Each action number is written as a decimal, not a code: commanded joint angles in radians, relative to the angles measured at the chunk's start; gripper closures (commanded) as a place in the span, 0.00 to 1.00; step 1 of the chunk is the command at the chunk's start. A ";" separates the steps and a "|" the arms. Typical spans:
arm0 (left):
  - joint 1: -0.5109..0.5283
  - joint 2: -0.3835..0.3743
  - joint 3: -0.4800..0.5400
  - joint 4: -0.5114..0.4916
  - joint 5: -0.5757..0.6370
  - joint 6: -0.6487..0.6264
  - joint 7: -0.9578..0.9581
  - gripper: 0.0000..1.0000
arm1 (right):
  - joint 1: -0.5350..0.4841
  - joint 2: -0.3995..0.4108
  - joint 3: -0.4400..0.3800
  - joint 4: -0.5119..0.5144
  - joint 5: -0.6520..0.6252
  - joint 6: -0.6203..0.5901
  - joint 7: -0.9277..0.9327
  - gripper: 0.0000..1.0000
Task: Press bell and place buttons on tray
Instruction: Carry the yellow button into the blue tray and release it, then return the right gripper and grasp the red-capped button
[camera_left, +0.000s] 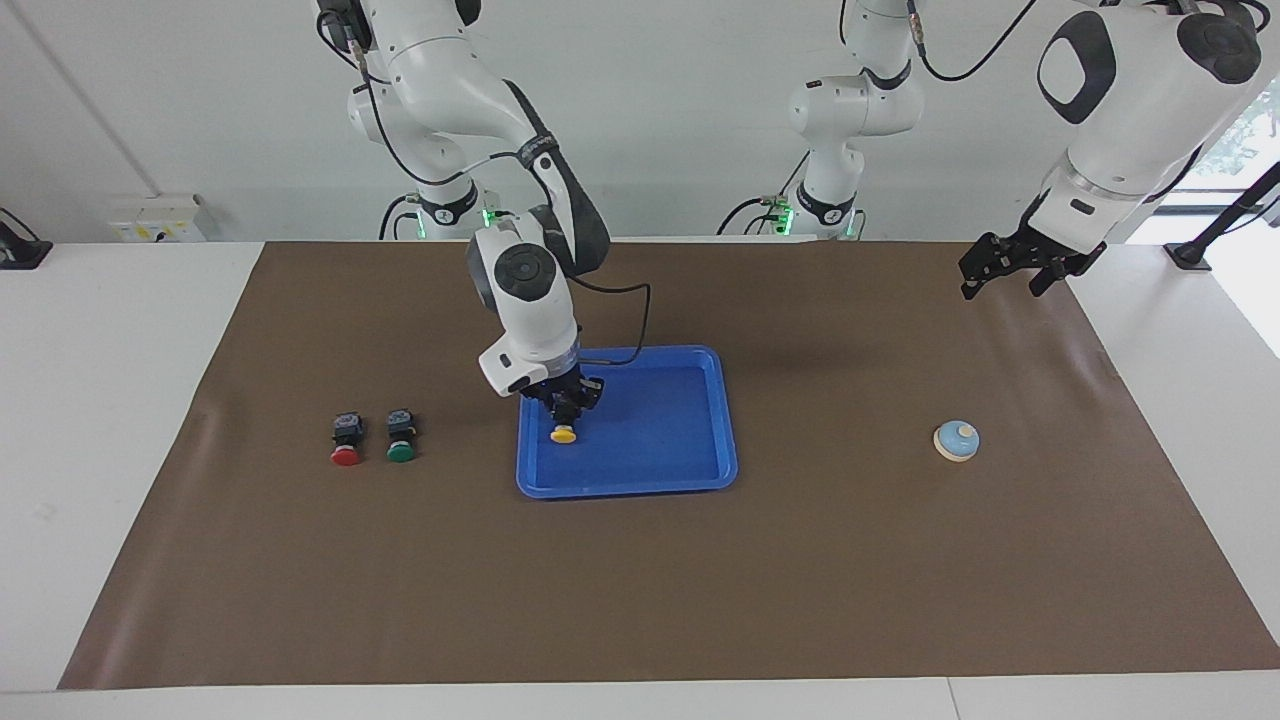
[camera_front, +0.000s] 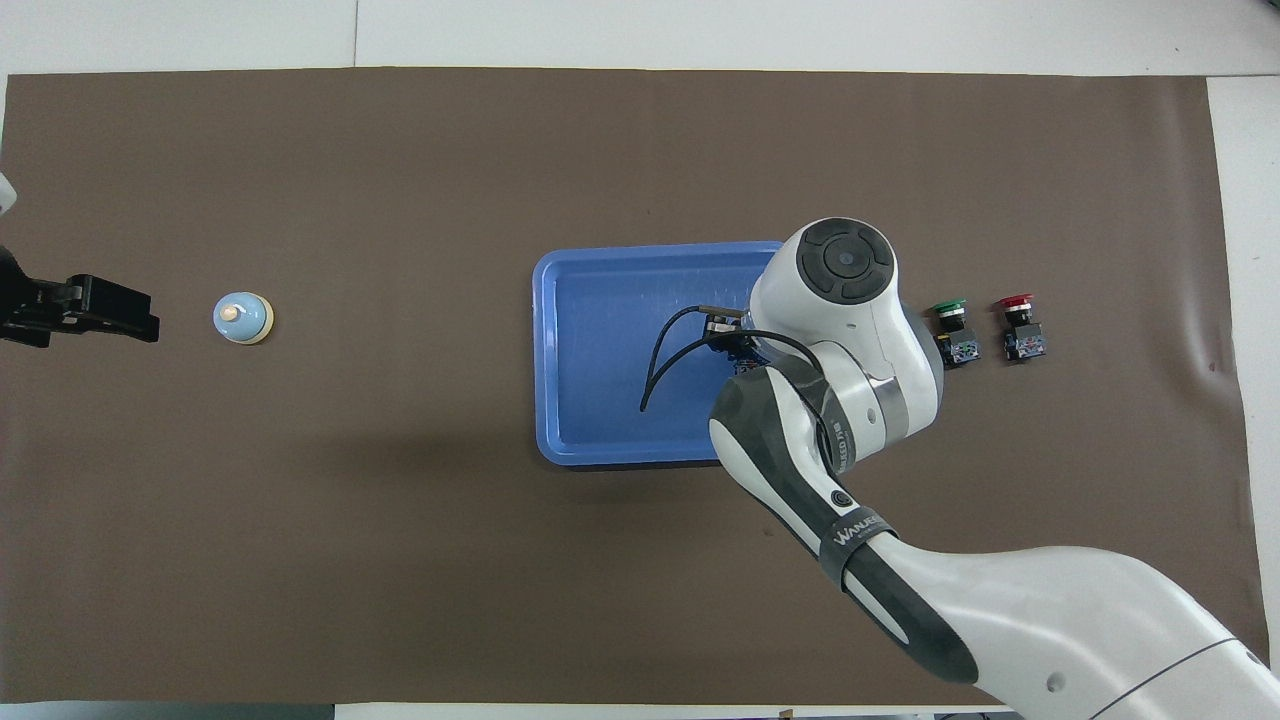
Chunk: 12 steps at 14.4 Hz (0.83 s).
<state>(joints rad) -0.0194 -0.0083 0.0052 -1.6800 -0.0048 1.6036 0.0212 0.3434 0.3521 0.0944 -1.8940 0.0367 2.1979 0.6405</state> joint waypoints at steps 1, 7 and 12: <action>0.001 -0.021 0.002 -0.017 -0.001 -0.002 0.003 0.00 | 0.005 -0.028 -0.002 0.010 0.022 -0.047 -0.001 0.00; 0.001 -0.021 0.002 -0.017 -0.001 -0.002 0.003 0.00 | -0.216 -0.071 -0.012 0.128 0.019 -0.234 -0.327 0.00; 0.001 -0.021 0.002 -0.017 -0.001 -0.001 0.003 0.00 | -0.400 -0.091 -0.016 0.073 -0.007 -0.218 -0.576 0.00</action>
<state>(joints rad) -0.0194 -0.0083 0.0052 -1.6800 -0.0048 1.6036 0.0212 -0.0067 0.2780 0.0674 -1.7727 0.0346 1.9647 0.1460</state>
